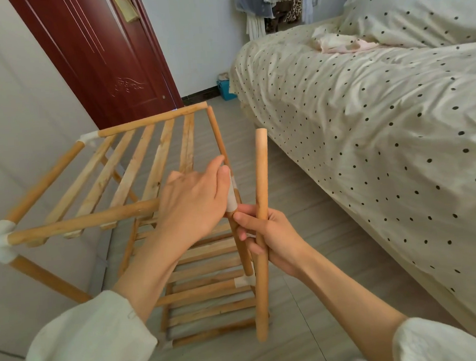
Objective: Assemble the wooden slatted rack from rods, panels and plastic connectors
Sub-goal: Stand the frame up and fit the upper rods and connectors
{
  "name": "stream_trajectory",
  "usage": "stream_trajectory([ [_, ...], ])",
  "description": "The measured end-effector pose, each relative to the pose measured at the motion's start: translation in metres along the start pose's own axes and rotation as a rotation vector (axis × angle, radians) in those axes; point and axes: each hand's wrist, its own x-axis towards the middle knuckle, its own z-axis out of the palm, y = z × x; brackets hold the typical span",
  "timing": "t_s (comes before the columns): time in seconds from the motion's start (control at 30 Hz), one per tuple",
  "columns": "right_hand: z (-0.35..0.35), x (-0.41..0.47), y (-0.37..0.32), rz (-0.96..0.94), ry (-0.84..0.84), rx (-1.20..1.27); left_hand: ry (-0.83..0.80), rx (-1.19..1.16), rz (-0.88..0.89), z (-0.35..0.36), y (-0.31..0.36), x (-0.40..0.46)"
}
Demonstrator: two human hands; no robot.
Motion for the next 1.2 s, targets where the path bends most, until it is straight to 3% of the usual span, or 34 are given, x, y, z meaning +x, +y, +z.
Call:
stream_trajectory([
  [0.3,0.005,-0.003,-0.010,0.092,0.003,-0.140,0.179,-0.110,0.048,-0.001,-0.022,-0.014],
  [0.4,0.001,-0.003,-0.019,0.066,0.123,-0.356,0.127,-0.253,0.007,-0.010,-0.049,-0.028],
  [0.53,-0.008,-0.008,-0.031,0.034,0.119,-0.623,0.023,-0.407,-0.044,-0.019,-0.095,-0.043],
  [0.63,0.001,-0.008,-0.031,-0.065,0.086,-0.807,-0.029,-0.313,-0.014,-0.028,-0.102,-0.048],
  [0.8,0.014,0.002,-0.029,-0.313,-0.072,-0.974,-0.169,0.076,-0.154,-0.025,-0.093,-0.059],
  [0.97,0.017,0.015,-0.029,-0.389,-0.202,-1.214,-0.239,-0.232,-0.061,-0.038,-0.129,-0.076],
  [1.07,0.026,0.017,-0.025,-0.512,-0.224,-1.410,-0.279,-0.332,-0.103,-0.048,-0.162,-0.097],
  [1.2,0.056,0.013,-0.021,-0.683,-0.241,-1.530,-0.118,-0.341,-0.231,-0.052,-0.182,-0.118],
])
